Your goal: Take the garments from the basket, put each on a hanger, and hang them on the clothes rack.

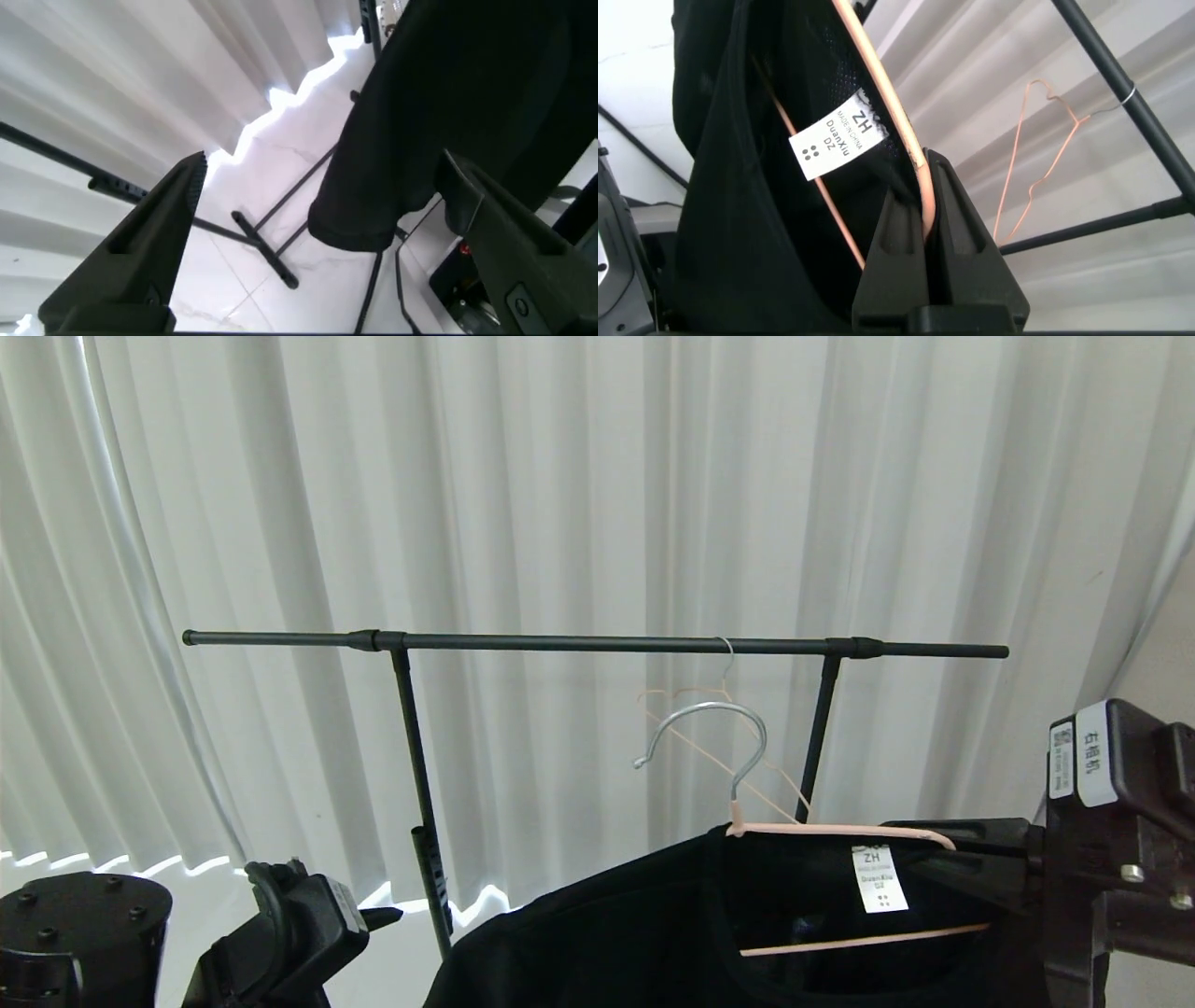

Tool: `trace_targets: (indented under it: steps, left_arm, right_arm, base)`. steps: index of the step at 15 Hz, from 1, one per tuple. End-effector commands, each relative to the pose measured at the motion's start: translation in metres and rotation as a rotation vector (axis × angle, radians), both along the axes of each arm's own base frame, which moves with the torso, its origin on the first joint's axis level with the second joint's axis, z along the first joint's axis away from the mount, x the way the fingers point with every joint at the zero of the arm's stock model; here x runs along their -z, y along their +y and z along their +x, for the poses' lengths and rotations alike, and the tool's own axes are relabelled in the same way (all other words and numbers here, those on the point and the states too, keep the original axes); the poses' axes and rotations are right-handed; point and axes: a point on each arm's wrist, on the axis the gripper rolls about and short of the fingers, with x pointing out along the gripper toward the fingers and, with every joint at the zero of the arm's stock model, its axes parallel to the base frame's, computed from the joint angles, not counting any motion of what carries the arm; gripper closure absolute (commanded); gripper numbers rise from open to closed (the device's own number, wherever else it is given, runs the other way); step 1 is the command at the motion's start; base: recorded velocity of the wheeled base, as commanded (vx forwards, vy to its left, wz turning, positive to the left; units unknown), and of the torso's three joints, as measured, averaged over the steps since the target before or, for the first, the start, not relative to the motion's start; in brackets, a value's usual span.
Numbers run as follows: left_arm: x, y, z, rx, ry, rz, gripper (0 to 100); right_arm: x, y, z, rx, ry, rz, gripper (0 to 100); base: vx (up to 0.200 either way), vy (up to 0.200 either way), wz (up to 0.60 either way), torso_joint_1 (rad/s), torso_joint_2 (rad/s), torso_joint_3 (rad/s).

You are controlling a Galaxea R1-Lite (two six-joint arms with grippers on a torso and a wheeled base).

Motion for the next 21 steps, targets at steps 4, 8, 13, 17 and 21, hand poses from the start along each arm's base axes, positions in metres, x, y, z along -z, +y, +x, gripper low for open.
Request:
trace_targets:
  steps: [4, 8, 13, 17, 21]
  left_arm:
    - [0.002, -0.001, 0.002, 0.000, 0.016, 0.008, 100]
    - [0.003, 0.002, 0.004, -0.032, 0.019, 0.008, 100]
    - [0.005, 0.038, 0.019, -0.303, 0.035, 0.015, 100]
    - [0.003, 0.042, 0.018, -0.326, 0.022, 0.009, 100]
    - [-0.007, 0.036, 0.015, -0.276, -0.035, -0.014, 0]
  right_arm:
    - [-0.002, -0.003, -0.003, -0.002, -0.010, 0.010, 100]
    - [-0.002, -0.003, -0.003, 0.002, -0.007, 0.010, 100]
    - [-0.006, -0.012, 0.003, 0.066, -0.023, 0.025, 100]
    - [-0.007, -0.013, 0.005, 0.078, -0.026, 0.030, 100]
    - [-0.008, -0.014, 0.007, 0.093, -0.041, 0.044, 100]
  base:
    - [0.000, 0.000, 0.00, 0.000, 0.00, 0.000]
    - [0.000, 0.000, 0.00, 0.000, 0.00, 0.000]
    - [0.000, 0.000, 0.00, 0.000, 0.00, 0.000]
    - [0.000, 0.000, 0.00, 0.000, 0.00, 0.000]
    - [0.000, 0.000, 0.00, 0.000, 0.00, 0.000]
